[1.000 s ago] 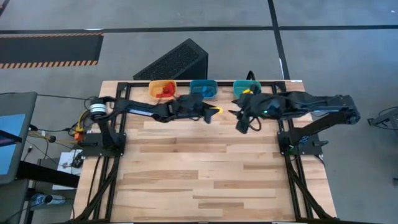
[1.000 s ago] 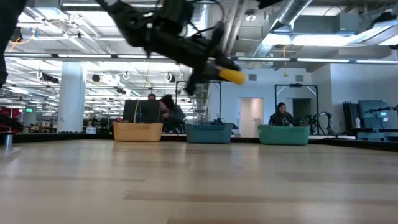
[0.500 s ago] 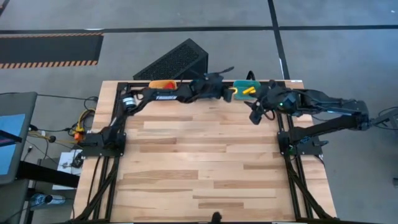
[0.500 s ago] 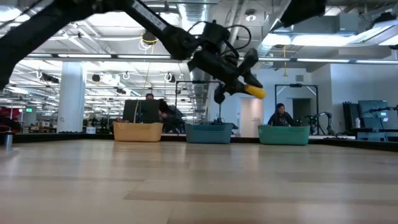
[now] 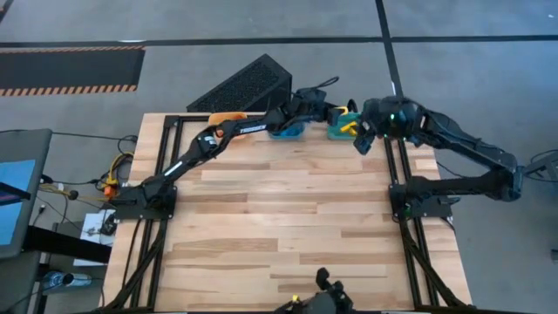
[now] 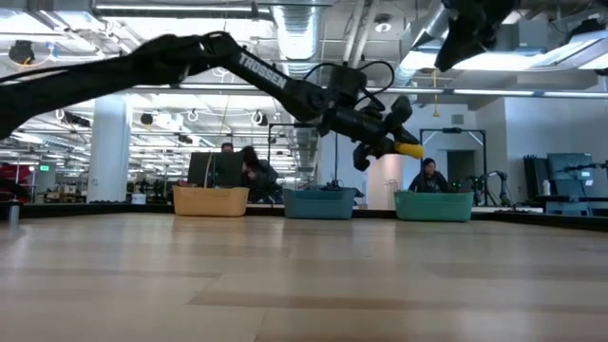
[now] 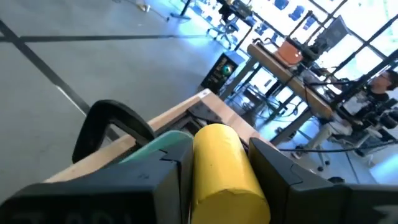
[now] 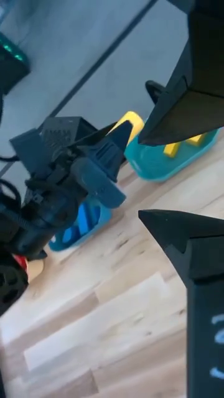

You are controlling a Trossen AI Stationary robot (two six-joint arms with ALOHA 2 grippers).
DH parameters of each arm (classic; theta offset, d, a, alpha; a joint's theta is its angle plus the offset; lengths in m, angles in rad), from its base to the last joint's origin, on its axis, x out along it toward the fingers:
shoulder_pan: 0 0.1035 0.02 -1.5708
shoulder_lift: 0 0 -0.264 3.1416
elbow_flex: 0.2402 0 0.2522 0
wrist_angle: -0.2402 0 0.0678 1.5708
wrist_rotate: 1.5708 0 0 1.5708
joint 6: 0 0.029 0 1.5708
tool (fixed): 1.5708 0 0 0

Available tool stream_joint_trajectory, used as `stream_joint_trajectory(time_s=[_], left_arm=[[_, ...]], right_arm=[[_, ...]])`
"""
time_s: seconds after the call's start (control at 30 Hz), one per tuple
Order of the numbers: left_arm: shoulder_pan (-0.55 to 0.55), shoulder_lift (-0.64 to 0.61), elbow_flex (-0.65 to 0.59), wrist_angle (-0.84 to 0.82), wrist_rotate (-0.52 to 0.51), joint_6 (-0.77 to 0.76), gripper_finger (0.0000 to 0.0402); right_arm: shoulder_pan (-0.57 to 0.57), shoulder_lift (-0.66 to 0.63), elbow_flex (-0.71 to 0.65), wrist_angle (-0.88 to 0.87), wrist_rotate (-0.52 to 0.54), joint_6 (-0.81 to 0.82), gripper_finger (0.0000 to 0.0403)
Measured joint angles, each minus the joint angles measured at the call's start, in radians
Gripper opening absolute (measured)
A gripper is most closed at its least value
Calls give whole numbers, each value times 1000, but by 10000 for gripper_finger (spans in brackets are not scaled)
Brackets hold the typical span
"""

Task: Sort & place blocks by color
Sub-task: Put the yellow block into the light green container, then return to Home Position

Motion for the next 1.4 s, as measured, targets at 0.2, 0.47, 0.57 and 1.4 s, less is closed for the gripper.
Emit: stream_joint_trajectory(time_s=[0.2, 0.47, 0.57, 1.4], left_arm=[[18, 72, 87, -36, 10, -19, 109], [15, 73, 77, -164, 5, -20, 119], [7, 72, 78, -135, 17, 34, 130], [-8, -304, 107, -200, 193, 374, 15]], right_arm=[[-196, 0, 0, 21, -148, -34, 198], [-353, 6, 0, 71, -286, -50, 198], [-370, 7, 0, 69, -296, -49, 198], [-292, -234, -158, 357, -749, 165, 142]])
